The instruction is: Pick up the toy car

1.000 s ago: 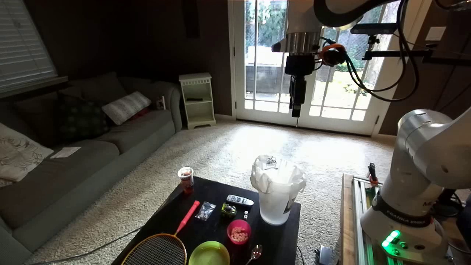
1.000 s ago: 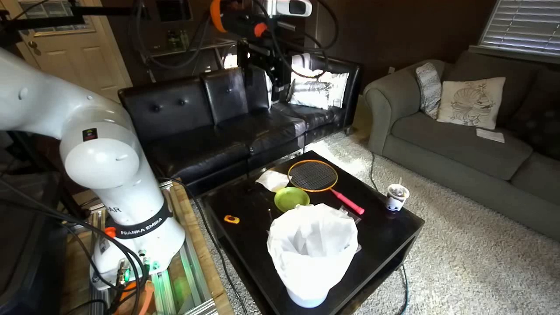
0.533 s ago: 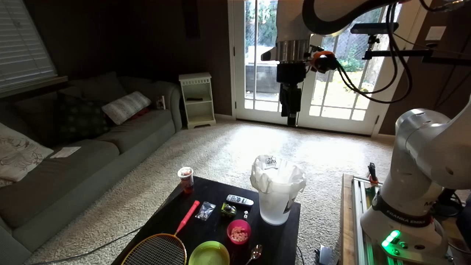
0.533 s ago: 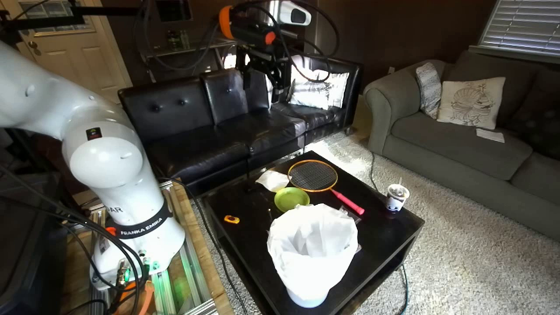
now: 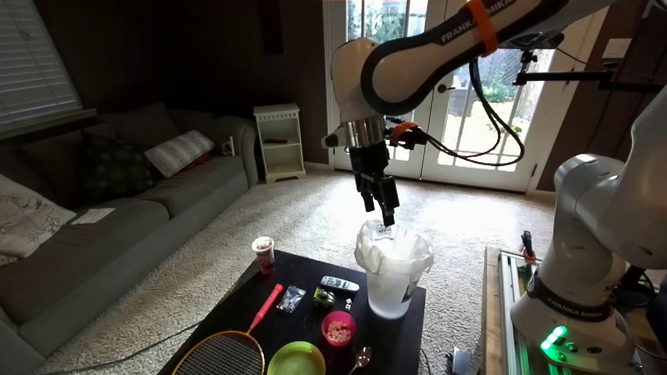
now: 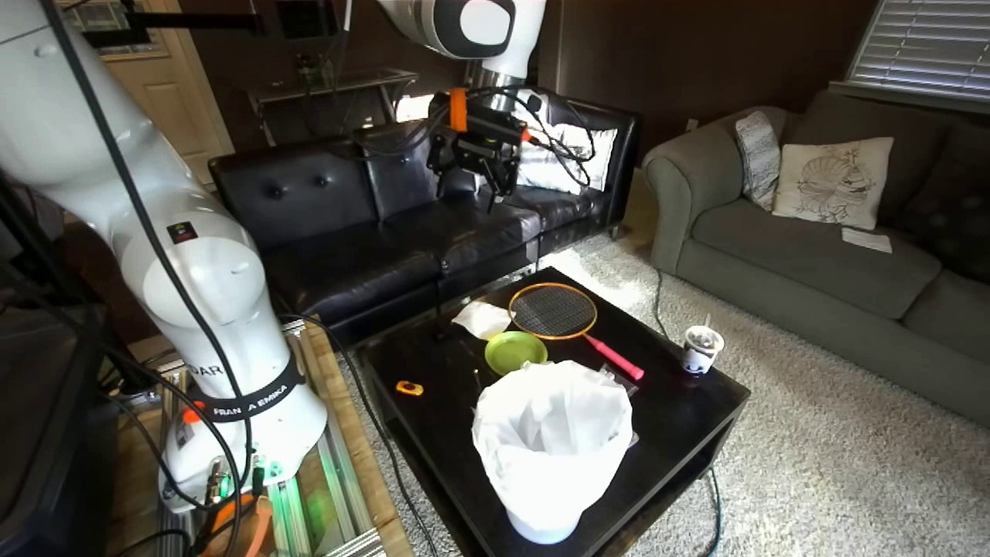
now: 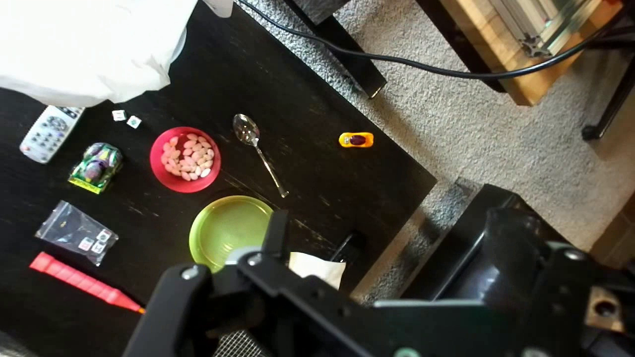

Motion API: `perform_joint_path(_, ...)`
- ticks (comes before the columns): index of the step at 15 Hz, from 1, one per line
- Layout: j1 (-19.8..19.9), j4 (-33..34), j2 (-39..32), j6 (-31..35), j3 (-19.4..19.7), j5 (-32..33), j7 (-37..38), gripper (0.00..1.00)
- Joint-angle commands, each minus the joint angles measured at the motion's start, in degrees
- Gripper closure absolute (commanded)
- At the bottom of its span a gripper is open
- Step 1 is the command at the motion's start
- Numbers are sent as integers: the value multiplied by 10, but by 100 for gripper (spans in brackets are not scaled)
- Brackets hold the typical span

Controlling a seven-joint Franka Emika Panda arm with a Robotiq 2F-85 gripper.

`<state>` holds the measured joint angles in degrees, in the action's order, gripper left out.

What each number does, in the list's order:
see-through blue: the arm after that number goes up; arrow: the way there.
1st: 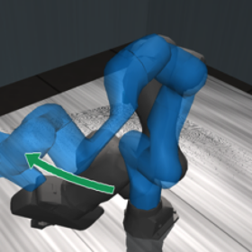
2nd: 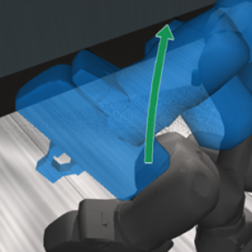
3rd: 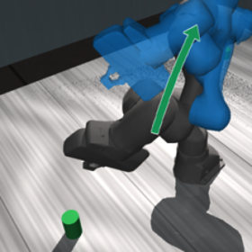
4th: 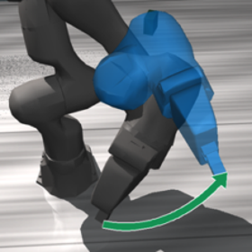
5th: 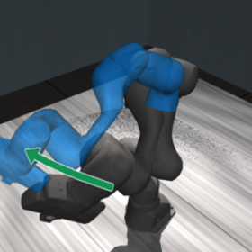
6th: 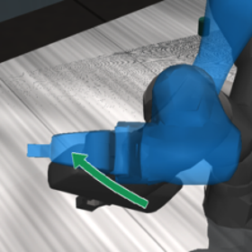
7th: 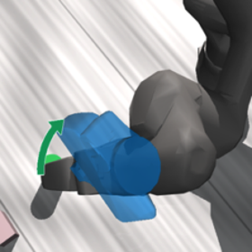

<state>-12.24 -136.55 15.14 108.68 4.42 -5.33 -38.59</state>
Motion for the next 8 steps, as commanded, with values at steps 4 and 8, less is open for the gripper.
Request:
perform_joint_path(4,6,11,-35,40,-65,10,-33,0)
perform_joint_path(8,10,7,-38,38,-72,6,-22,0)
